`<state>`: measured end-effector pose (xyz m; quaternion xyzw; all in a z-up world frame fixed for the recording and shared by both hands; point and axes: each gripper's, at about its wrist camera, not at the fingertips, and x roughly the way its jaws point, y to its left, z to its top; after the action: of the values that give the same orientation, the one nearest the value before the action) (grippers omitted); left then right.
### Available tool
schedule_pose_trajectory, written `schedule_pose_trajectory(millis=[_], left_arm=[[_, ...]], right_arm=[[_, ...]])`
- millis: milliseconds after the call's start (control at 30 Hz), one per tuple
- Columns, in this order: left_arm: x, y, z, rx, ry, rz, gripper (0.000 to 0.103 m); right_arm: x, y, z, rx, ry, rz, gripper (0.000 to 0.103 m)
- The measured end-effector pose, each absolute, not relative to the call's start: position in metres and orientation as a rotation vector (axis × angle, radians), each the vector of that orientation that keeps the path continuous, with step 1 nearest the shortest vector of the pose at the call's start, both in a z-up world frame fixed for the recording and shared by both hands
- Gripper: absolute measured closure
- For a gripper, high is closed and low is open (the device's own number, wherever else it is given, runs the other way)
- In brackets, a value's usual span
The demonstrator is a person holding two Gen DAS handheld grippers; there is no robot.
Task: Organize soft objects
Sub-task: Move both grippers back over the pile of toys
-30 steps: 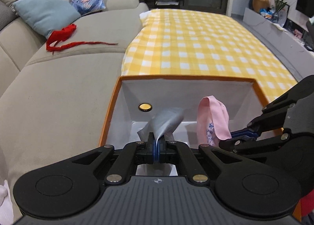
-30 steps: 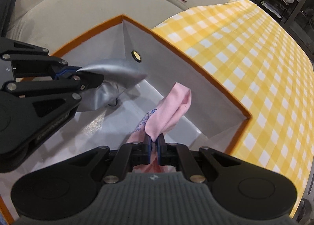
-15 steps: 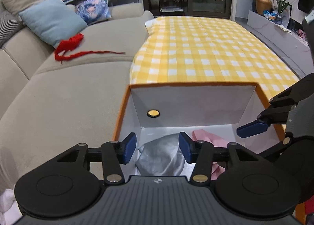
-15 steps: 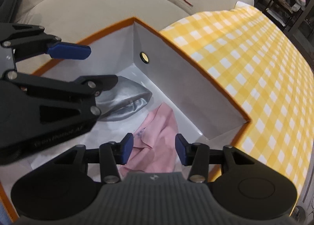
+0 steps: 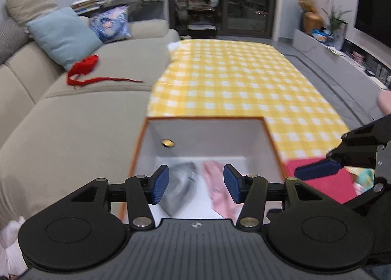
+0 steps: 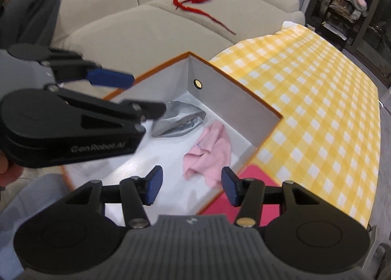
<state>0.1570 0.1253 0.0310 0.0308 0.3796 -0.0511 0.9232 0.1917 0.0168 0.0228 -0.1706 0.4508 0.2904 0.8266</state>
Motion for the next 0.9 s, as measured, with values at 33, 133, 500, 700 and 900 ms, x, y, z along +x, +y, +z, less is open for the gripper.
schedule_pose_trajectory(millis=[33,133,500,700,900], left_arm=[[0.151,0.122,0.032,0.069,0.789,-0.110,0.043],[0.137,0.115,0.037,0.071,0.810,-0.116,0.043],[0.088,0.079,0.051,0.084,0.820,-0.188,0.043],[0.064,0.047,0.053,0.115,0.802,-0.259,0.043],[0.044,0.016,0.047,0.117,0.803,-0.344,0.043]], right_arm=[[0.184,0.011,0.027,-0.352,0.950,0.611,0.050],[0.161,-0.005,0.035,-0.335,0.929,0.582,0.045],[0.103,-0.069,0.038,-0.183,0.932,0.391,0.031],[0.080,-0.103,0.036,-0.134,0.914,0.278,0.028],[0.057,-0.142,0.023,-0.048,0.944,0.189,0.028]])
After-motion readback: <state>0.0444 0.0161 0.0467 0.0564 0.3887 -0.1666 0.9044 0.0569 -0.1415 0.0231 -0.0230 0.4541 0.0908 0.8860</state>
